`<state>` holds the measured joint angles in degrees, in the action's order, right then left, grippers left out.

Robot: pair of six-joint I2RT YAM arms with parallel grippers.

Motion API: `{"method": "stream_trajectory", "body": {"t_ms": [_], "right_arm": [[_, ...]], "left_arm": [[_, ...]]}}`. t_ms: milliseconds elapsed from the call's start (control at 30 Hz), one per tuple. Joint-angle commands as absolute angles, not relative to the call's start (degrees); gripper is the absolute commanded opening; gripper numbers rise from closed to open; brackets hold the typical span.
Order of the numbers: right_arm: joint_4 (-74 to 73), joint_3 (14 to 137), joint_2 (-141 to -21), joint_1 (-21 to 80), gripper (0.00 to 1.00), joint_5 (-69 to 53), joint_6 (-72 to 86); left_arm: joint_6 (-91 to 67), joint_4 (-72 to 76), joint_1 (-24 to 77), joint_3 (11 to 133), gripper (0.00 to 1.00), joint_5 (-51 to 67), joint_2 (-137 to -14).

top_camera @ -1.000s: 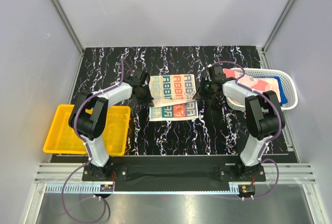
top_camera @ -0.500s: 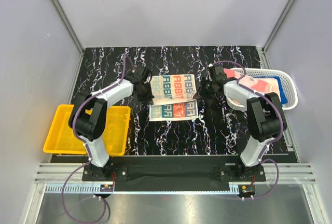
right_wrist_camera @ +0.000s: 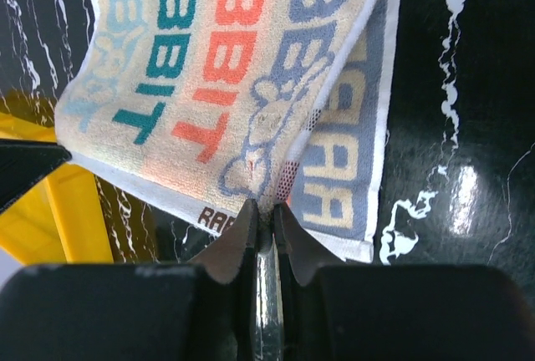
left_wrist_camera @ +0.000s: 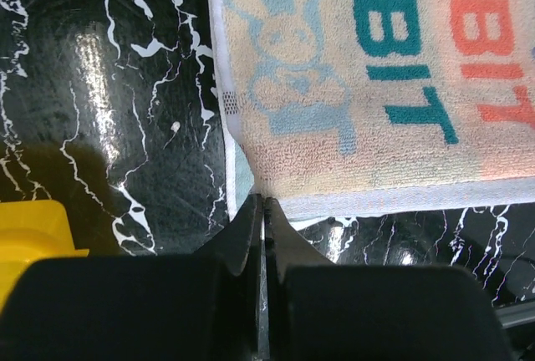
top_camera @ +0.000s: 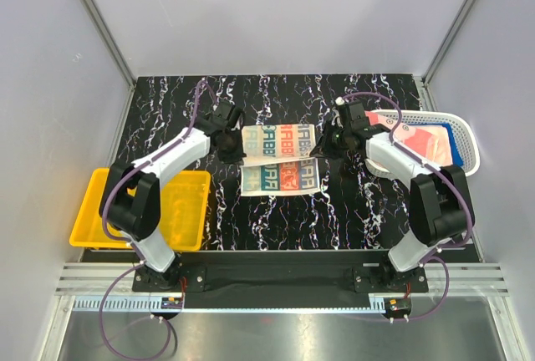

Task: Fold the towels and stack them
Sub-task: Fold the towel

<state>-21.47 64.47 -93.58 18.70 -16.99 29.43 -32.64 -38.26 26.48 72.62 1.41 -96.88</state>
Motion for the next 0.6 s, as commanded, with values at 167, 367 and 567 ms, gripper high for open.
{"method": "stream_trajectory", "body": {"t_ms": [167, 367, 567], "right_arm": [[-23.8, 63.2, -88.5, 19.8, 0.00, -13.8, 28.0], [-24.0, 61.4, -86.9, 20.0, 0.00, -13.4, 28.3], [-23.7, 59.9, -86.0, 20.3, 0.00, -13.3, 28.3]], "left_arm": [[-30.0, -41.5, 27.6, 74.4, 0.00, -3.3, -92.3], [-30.2, -41.0, 28.7, 72.6, 0.00, -3.2, -91.8], [-30.8, -40.3, 29.8, 71.1, 0.00, -3.0, -91.2]]}}
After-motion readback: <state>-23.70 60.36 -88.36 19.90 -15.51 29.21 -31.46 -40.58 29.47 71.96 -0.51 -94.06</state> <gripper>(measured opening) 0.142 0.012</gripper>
